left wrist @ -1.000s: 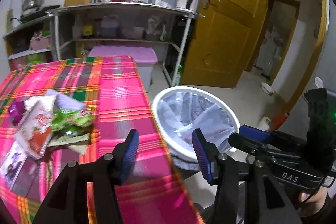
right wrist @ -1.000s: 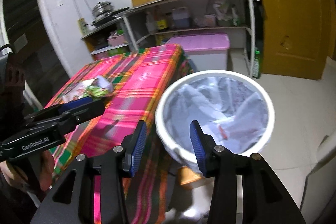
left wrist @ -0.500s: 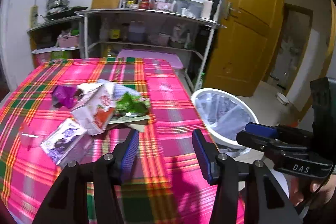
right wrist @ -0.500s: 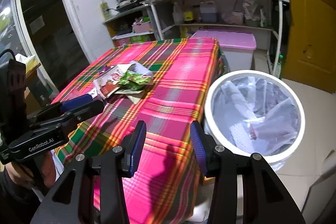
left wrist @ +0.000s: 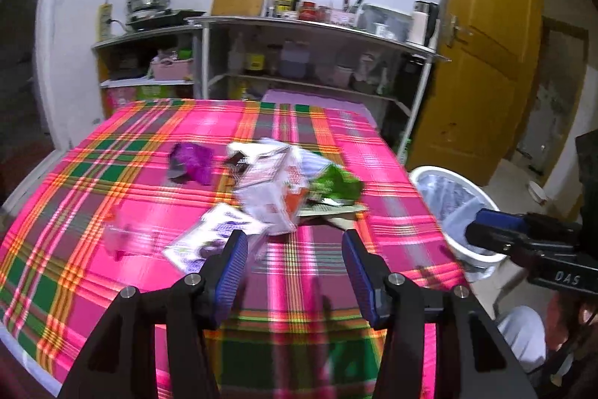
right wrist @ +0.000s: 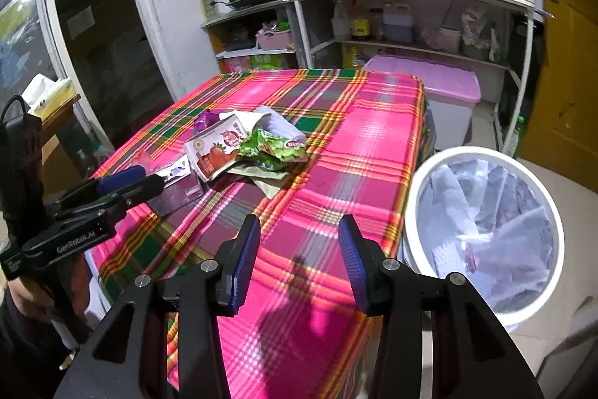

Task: Collect trash
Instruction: 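Move the right gripper back over the table toward the green wrapper, then grasp the green snack wrapper with the right gripper and lift it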

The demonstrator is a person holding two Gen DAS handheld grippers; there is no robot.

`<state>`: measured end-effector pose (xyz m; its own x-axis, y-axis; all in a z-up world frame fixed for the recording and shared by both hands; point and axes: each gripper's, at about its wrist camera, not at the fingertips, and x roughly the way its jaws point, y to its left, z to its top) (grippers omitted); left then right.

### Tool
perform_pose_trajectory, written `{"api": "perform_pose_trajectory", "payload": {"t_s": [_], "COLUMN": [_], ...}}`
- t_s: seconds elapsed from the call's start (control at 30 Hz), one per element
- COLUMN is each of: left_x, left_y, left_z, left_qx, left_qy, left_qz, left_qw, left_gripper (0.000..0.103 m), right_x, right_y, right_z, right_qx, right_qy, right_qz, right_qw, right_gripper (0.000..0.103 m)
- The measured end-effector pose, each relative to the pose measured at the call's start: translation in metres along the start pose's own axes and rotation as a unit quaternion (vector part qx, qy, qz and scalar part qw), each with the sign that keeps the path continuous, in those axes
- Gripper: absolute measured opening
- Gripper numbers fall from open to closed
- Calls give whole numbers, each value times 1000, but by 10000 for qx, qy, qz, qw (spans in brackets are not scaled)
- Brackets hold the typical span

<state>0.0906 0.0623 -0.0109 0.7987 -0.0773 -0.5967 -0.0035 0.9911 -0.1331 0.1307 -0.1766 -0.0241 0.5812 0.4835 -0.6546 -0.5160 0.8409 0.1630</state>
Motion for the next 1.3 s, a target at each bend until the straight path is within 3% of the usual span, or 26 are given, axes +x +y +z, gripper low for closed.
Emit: {"api": "perform_pose_trajectory", "payload": {"t_s": [0.23, 0.43, 0.63, 0.8, 1.1, 1.13, 1.3], "left_x": [12, 31, 43, 44, 45, 45, 47], "left_y": [37, 55, 60, 60, 61, 62, 61], "left_z": [3, 4, 1, 0, 2, 3, 3], "left_qx": [-102, -13, 182, 237, 483, 504, 719], "left_qy": [53, 215, 323, 367, 303, 298, 342], "left_qz": [279, 284, 46, -193, -300, -298, -321], "left_qw": [9995, 9994, 9993, 9989, 9979, 9978, 9963], "left_gripper": [61, 63, 71, 71, 71, 71, 72], "right_x": [22, 44, 67, 86, 113, 113, 117], "right_y": [8, 13, 22, 31, 37, 37, 35], "right_z": [16, 26, 36, 45, 55, 55, 57], "right_qx": [-244, -391, -615, -838, -1035, -1056, -1044], "right_qy": [54, 173, 291, 367, 508, 497, 508], "right_qz": [-1, 40, 61, 52, -44, -84, -125], "right_qw": [9997, 9991, 9977, 9958, 9933, 9931, 9932], "right_gripper": [45, 45, 45, 45, 45, 44, 12]}}
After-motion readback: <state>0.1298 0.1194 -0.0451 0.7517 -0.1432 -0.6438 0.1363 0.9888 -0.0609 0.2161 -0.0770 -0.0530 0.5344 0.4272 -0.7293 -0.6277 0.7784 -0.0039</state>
